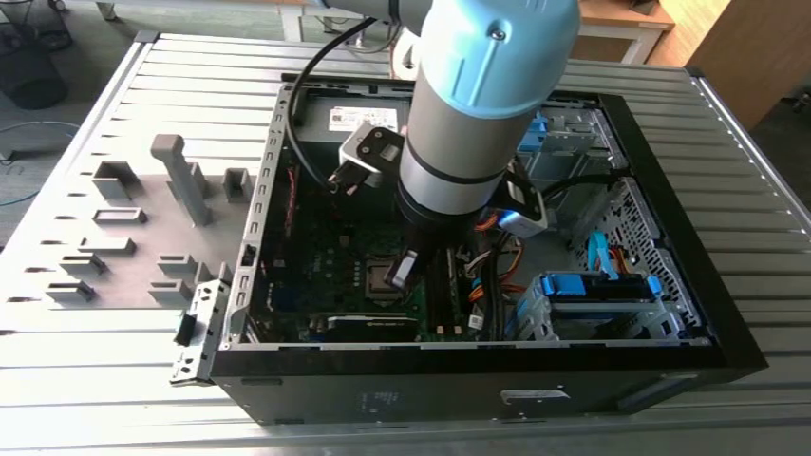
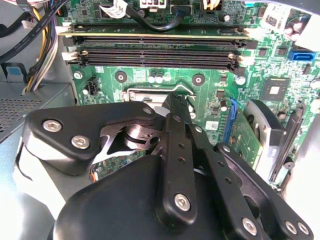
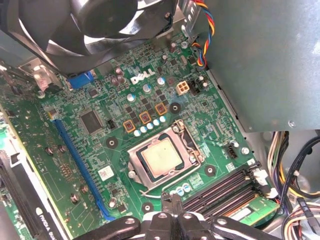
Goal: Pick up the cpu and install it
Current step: 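Install the first cpu locking lever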
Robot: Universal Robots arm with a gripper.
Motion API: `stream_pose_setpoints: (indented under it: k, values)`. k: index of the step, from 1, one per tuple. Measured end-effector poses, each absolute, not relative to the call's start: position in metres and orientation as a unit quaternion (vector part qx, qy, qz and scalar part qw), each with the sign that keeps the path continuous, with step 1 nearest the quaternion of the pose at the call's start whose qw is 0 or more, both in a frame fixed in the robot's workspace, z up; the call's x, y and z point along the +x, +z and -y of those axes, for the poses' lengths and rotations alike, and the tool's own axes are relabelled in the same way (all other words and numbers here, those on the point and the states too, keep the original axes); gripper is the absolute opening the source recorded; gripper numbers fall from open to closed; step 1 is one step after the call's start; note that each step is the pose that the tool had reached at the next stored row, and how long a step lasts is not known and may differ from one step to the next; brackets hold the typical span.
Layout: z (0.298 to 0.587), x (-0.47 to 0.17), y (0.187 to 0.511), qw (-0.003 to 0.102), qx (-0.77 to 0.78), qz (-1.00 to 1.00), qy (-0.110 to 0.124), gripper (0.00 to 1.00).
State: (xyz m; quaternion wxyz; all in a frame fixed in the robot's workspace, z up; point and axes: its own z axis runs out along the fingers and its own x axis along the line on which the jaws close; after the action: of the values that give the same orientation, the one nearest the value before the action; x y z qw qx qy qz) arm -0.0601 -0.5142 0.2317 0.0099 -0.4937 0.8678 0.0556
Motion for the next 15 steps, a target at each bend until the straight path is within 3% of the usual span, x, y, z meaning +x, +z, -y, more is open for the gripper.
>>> stream_pose_setpoints:
  k: [15]
  values:
    - [0.504, -0.065, 0.232, 0.01, -0.497, -0.866, 0.056, 0.11]
